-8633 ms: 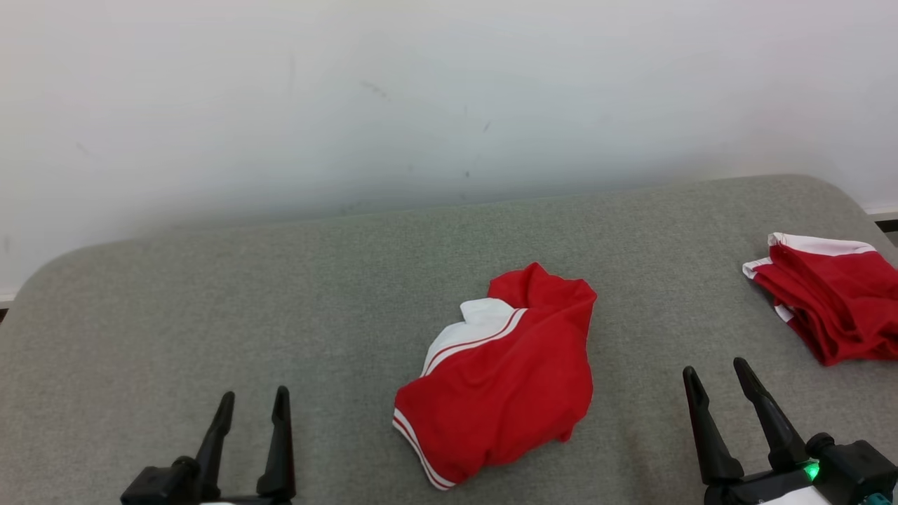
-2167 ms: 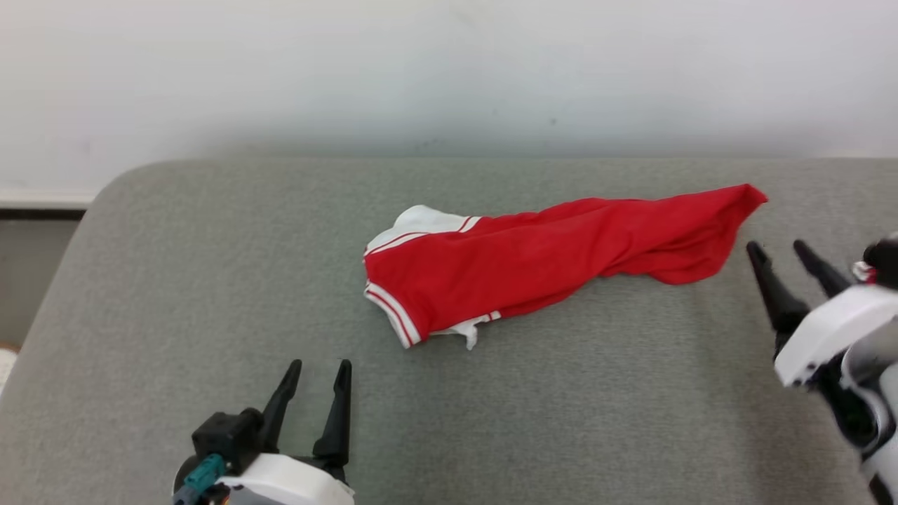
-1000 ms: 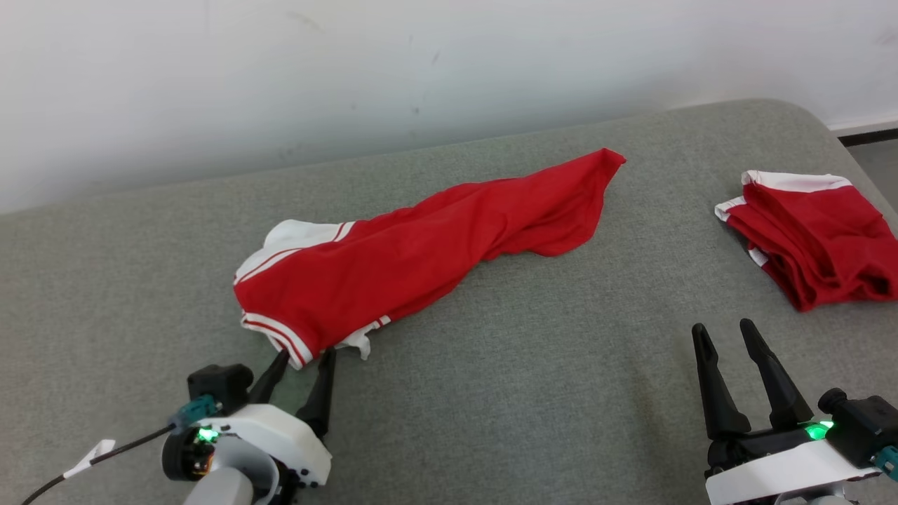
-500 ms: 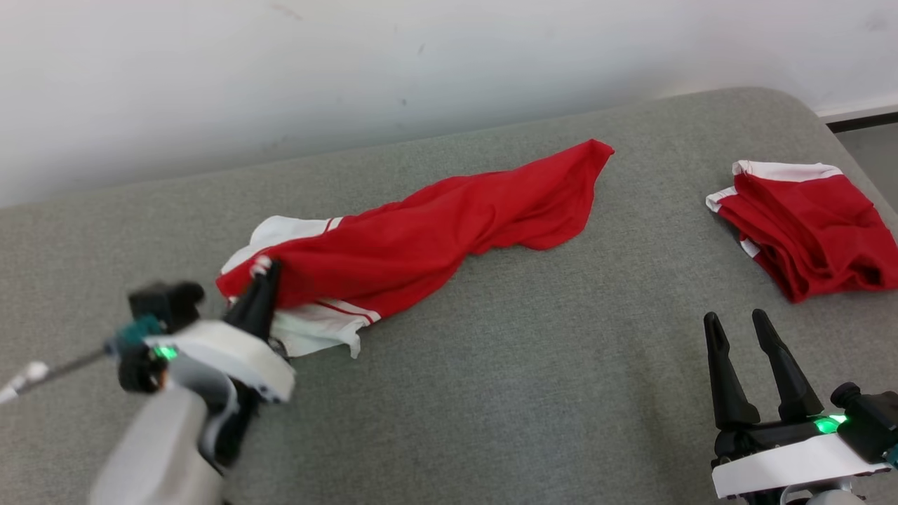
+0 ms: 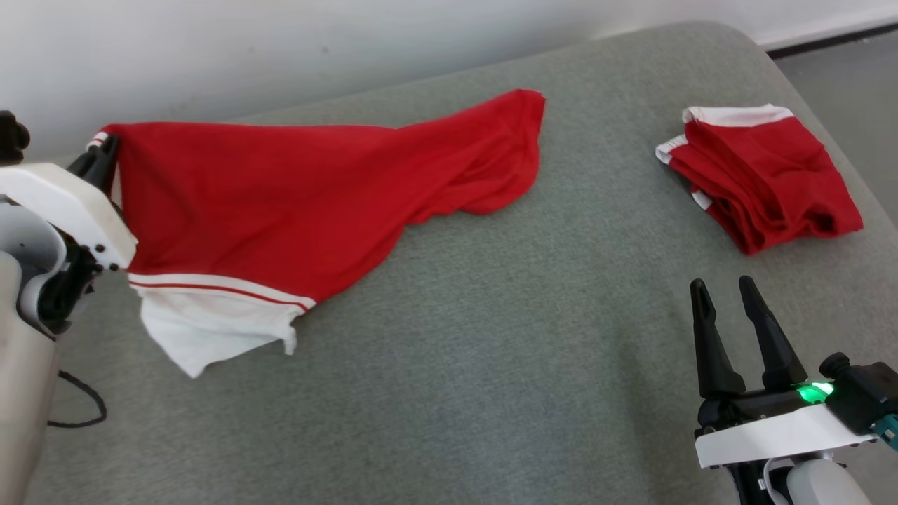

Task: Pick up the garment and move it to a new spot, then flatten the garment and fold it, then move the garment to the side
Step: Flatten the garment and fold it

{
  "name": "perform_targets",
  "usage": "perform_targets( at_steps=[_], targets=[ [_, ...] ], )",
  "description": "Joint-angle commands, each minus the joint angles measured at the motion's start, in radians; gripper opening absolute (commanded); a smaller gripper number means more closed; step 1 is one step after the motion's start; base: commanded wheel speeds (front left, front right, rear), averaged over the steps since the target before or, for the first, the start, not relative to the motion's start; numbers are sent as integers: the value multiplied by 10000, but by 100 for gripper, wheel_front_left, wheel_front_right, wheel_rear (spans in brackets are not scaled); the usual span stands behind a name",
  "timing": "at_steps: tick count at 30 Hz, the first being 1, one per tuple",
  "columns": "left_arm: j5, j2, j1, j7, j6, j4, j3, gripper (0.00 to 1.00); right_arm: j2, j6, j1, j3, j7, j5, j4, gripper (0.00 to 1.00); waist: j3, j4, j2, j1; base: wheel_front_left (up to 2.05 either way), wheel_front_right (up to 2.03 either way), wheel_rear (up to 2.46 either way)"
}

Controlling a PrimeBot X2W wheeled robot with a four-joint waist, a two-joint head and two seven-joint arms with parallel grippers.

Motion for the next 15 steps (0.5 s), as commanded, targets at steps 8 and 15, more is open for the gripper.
perform_targets(
  at_steps=[8,15],
  targets=[
    [-677,587,-436,-289,18,724,-1183,100,197,-18,-177,-50,-29,8,192,100,460,-522,0,0,0,0,0],
    [-1213,886,-450,-951,18,212,-2379,100,40,-18,-1,-115,-29,-103,329,100,-150,127,0,0,0,0,0]
  ],
)
